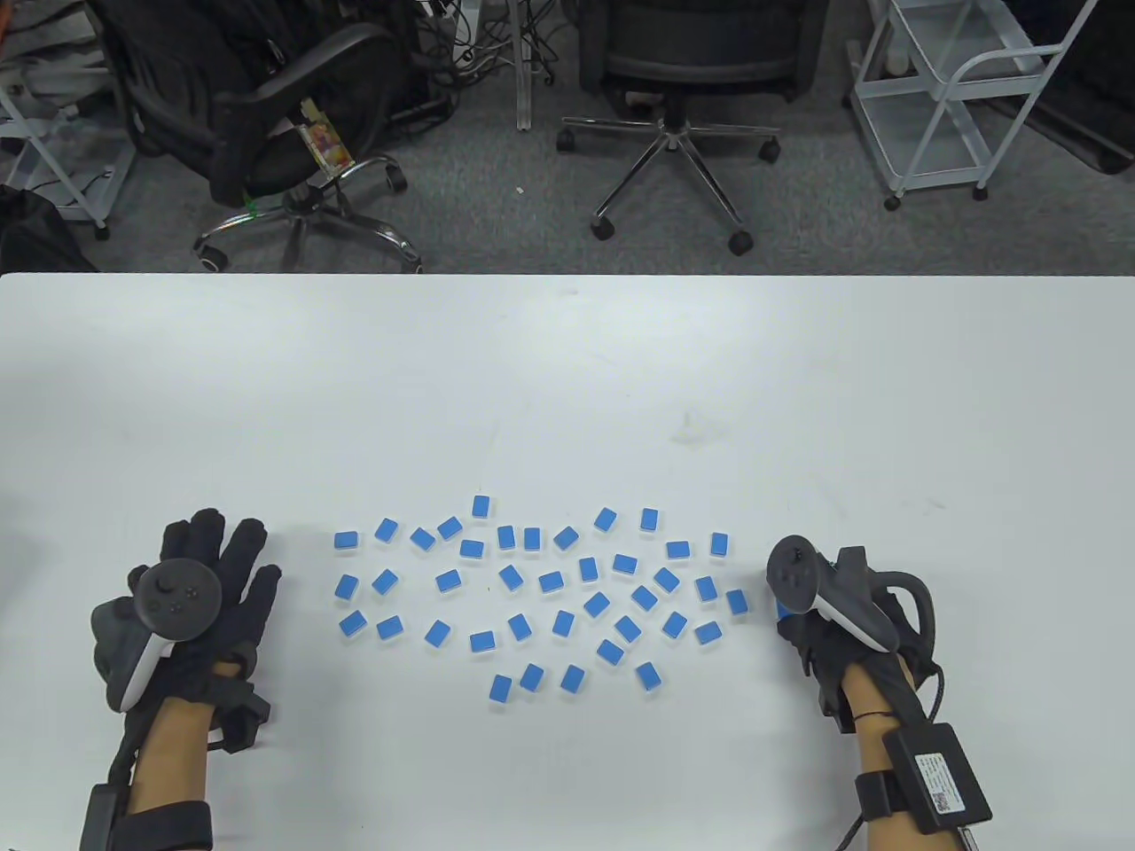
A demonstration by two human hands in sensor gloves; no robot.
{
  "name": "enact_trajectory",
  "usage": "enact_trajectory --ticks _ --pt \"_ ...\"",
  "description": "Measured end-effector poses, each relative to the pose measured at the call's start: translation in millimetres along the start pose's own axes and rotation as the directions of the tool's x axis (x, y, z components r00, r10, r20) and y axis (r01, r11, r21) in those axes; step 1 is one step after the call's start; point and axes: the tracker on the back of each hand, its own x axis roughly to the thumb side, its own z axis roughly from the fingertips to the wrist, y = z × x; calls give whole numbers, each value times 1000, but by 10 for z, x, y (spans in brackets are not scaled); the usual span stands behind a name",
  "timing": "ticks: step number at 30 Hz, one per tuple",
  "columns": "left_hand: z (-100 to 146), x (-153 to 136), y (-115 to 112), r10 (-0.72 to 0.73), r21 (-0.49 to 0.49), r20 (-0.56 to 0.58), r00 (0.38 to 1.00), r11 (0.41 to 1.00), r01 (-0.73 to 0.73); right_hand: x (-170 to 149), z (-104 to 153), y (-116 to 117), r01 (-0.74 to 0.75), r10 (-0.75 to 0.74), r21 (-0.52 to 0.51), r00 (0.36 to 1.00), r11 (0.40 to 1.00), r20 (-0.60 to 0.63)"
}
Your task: Build mahjong tile wall
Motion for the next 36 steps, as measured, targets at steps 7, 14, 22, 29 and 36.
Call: enact_trajectory --ticks 7,14,22,29,36 --pt "19 -4 -2 -6 -4 -5 1000 1000 6 -6 -2 -1 -1 1 -2 1000 1000 -7" --pt "13 3 1 -8 -7 -2 1000 1000 8 -6 -3 -6 -11 11 30 1000 1000 -5" --pt "13 -4 4 1 -8 -4 1000 1000 -1 60 52 -77 -71 71 10 997 997 10" --pt "10 -1 4 -2 -10 -2 1000 1000 2 265 137 -135 -109 121 -128 989 986 83" --pt "6 4 3 -3 -13 0 1000 1000 3 520 158 -56 -225 247 -159 960 961 130"
